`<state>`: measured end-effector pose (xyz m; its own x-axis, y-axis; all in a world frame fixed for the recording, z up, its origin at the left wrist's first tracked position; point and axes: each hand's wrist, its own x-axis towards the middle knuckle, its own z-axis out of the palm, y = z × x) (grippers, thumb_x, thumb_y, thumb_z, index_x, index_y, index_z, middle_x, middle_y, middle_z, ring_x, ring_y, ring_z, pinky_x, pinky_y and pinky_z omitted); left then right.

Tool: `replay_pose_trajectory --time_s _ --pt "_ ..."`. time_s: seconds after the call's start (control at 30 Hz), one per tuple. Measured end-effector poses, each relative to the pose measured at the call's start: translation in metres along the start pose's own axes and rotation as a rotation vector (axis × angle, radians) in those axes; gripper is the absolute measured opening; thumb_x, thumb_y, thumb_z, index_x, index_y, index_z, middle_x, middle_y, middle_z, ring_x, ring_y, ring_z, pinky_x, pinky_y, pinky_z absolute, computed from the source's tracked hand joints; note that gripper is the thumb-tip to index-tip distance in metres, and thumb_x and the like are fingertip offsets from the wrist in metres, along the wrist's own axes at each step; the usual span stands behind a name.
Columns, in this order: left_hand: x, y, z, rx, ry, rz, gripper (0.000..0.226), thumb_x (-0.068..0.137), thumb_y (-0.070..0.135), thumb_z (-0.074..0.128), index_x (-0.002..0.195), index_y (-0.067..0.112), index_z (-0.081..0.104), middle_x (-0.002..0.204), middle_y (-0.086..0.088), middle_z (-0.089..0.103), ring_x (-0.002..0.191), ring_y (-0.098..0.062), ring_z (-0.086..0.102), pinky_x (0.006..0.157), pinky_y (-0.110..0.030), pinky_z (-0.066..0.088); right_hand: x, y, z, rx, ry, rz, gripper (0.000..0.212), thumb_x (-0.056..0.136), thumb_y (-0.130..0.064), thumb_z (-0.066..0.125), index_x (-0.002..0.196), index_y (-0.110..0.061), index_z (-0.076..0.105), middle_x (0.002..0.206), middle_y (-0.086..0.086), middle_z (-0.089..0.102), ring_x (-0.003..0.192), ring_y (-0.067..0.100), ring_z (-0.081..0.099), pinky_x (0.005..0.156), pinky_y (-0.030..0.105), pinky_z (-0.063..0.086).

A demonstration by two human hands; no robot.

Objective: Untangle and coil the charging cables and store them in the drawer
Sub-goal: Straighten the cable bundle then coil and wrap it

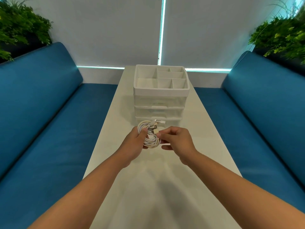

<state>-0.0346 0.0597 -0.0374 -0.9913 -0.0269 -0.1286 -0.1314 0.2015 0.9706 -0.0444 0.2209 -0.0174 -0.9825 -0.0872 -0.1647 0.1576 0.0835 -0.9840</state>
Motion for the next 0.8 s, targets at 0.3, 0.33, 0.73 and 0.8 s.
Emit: replay_pose_trajectory --time_s 0.3,0.33,0.73,0.8 --pt "-0.004 -0.006 0.005 -0.022 -0.084 0.017 0.032 0.105 0.035 0.036 0.126 0.019 0.052 0.118 -0.007 0.065 0.106 -0.020 0.066 0.091 -0.042 0.056 0.008 0.004 0.005 -0.230 -0.024 -0.112 0.014 0.077 -0.017 0.078 0.065 -0.018 0.069 0.089 0.000 0.071 0.076 0.019 0.064 0.070 0.034 0.052" --pt "-0.003 -0.006 0.005 -0.032 -0.092 0.023 0.032 0.105 0.034 0.036 0.127 0.018 0.052 0.119 -0.007 0.065 0.106 -0.019 0.066 0.091 -0.041 0.056 0.009 0.004 0.003 -0.167 -0.033 -0.074 0.011 0.076 -0.013 0.078 0.070 -0.012 0.068 0.090 0.006 0.072 0.076 0.022 0.064 0.068 0.035 0.051" --pt "-0.003 0.002 0.001 -0.076 -0.111 0.049 0.032 0.105 0.033 0.035 0.129 0.016 0.049 0.121 -0.006 0.063 0.110 -0.018 0.064 0.094 -0.038 0.055 0.014 0.000 -0.004 0.229 -0.329 0.258 0.023 0.091 -0.011 0.061 0.110 -0.001 0.067 0.108 0.014 0.071 0.096 0.024 0.067 0.093 0.036 0.052" --pt "-0.003 0.003 0.001 -0.006 -0.118 0.041 0.031 0.105 0.034 0.034 0.127 0.017 0.049 0.120 -0.004 0.063 0.109 -0.016 0.063 0.095 -0.039 0.054 0.015 0.001 -0.003 0.181 -0.341 0.202 0.025 0.091 -0.008 0.061 0.114 0.001 0.065 0.111 0.017 0.070 0.102 0.028 0.067 0.095 0.037 0.053"
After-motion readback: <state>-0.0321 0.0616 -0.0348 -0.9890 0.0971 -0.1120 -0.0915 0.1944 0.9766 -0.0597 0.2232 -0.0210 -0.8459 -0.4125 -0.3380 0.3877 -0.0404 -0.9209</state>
